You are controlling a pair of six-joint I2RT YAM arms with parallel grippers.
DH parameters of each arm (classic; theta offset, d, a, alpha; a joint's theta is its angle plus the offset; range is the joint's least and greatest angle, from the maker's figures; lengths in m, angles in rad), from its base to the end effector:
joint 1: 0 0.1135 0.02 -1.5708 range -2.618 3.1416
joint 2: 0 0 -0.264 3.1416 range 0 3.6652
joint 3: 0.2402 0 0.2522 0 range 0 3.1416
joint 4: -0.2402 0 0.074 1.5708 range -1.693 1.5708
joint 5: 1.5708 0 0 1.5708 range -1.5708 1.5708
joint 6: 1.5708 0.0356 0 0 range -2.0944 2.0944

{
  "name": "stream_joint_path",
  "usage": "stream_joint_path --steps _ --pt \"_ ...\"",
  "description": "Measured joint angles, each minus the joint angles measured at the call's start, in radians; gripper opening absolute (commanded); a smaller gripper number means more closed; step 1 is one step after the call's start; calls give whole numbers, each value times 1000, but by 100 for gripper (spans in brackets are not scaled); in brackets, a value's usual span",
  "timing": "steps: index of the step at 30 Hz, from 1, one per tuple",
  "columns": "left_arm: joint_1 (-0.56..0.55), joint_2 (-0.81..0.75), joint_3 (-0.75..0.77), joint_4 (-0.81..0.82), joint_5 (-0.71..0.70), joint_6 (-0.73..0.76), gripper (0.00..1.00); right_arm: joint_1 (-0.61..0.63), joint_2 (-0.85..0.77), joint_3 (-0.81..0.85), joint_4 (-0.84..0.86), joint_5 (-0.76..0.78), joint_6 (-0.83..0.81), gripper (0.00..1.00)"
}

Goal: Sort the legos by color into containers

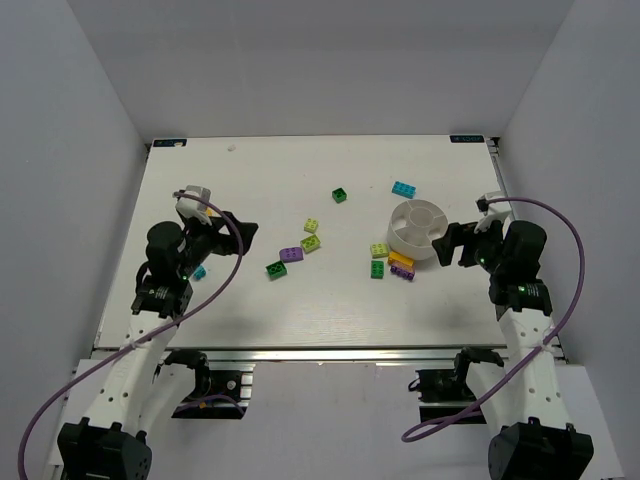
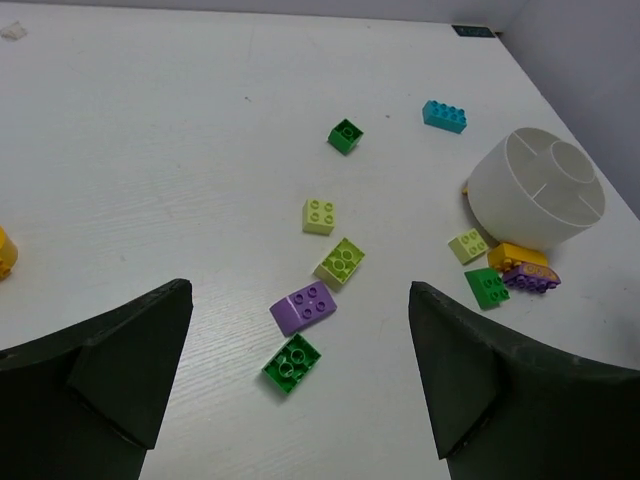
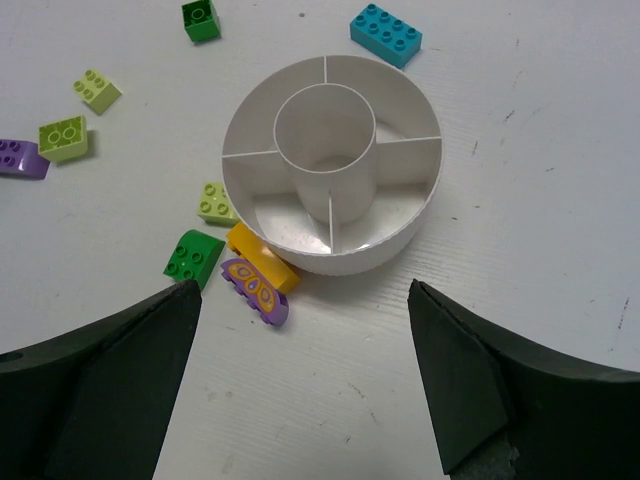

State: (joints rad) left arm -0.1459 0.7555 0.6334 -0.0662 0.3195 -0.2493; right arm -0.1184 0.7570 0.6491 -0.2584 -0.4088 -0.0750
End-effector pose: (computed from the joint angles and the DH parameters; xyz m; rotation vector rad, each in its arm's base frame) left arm 0.1806 -0.0378 0.3040 0.1441 1.7782 -0.5666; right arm 0.1781 -0.0069 0.2899 -0.2289 1.9008 0.2653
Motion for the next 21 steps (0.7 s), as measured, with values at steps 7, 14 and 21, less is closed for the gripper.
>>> stream_joint_path --steps 7,14,21 --pt "-6 95 10 -32 -95 6 86 0 -51 -4 -27 -66 -80 89" --pt "-8 323 191 -84 -285 77 40 0 -97 -29 -41 -136 -223 89" --pt "-8 738 525 -190 -454 233 77 1 -94 -38 -122 -236 -381 89"
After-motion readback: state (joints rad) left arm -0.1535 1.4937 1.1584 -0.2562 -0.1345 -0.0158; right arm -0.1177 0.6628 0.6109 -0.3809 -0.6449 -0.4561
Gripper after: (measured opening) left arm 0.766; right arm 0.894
